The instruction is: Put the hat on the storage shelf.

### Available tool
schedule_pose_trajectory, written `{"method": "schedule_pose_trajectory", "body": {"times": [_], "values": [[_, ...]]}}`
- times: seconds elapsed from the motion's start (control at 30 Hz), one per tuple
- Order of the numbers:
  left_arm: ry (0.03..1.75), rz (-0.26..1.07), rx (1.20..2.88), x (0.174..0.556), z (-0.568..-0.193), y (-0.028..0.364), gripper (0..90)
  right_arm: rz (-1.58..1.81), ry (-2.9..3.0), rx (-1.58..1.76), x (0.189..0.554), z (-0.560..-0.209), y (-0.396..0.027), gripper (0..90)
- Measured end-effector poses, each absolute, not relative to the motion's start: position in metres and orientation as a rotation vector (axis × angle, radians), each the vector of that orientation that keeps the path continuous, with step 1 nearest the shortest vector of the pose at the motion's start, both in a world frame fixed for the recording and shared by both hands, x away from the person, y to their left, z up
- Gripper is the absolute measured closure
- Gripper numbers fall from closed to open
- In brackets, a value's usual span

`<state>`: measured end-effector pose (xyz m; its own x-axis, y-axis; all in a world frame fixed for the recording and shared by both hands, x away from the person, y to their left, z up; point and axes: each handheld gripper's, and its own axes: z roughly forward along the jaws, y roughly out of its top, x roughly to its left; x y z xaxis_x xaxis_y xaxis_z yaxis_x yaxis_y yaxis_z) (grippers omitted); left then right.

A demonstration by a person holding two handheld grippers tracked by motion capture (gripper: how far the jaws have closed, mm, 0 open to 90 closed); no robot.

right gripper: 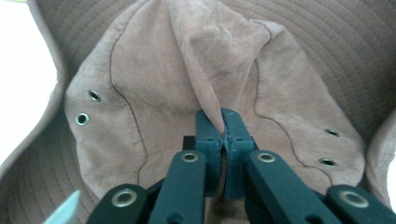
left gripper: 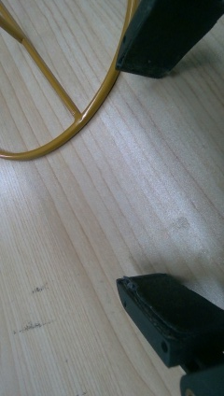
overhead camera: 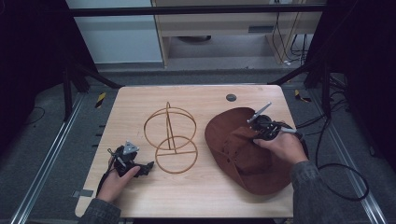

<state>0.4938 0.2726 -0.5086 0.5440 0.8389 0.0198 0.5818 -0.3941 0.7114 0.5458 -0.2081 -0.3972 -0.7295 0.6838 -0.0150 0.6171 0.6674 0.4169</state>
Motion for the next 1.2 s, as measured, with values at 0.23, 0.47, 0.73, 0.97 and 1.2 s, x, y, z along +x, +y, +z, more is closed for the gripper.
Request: {"method": "schedule_pose_trajectory", "body": {"times": [0.23, 0.47, 0.73, 0.97, 1.2], "values": [[1.14, 0.5, 2.121, 0.494, -0.509, 0.273, 0.0, 0.684, 2.667, 1.102, 0.542, -0.379, -0.219, 89.1], [1.14, 0.5, 2.121, 0.494, -0.509, 0.273, 0.0, 0.768, 2.626, 1.128, 0.536, -0.365, -0.226, 89.1], [1.14, 0.501, 2.121, 0.493, -0.509, 0.273, 0.0, 0.833, 2.569, 1.121, 0.528, -0.345, -0.229, 89.1], [1.14, 0.501, 2.12, 0.493, -0.509, 0.273, 0.0, 0.847, 2.554, 1.078, 0.521, -0.317, -0.225, 89.0], [1.143, 0.501, 2.118, 0.493, -0.509, 0.273, 0.0, 0.869, 2.528, 1.041, 0.516, -0.292, -0.222, 89.0]]}}
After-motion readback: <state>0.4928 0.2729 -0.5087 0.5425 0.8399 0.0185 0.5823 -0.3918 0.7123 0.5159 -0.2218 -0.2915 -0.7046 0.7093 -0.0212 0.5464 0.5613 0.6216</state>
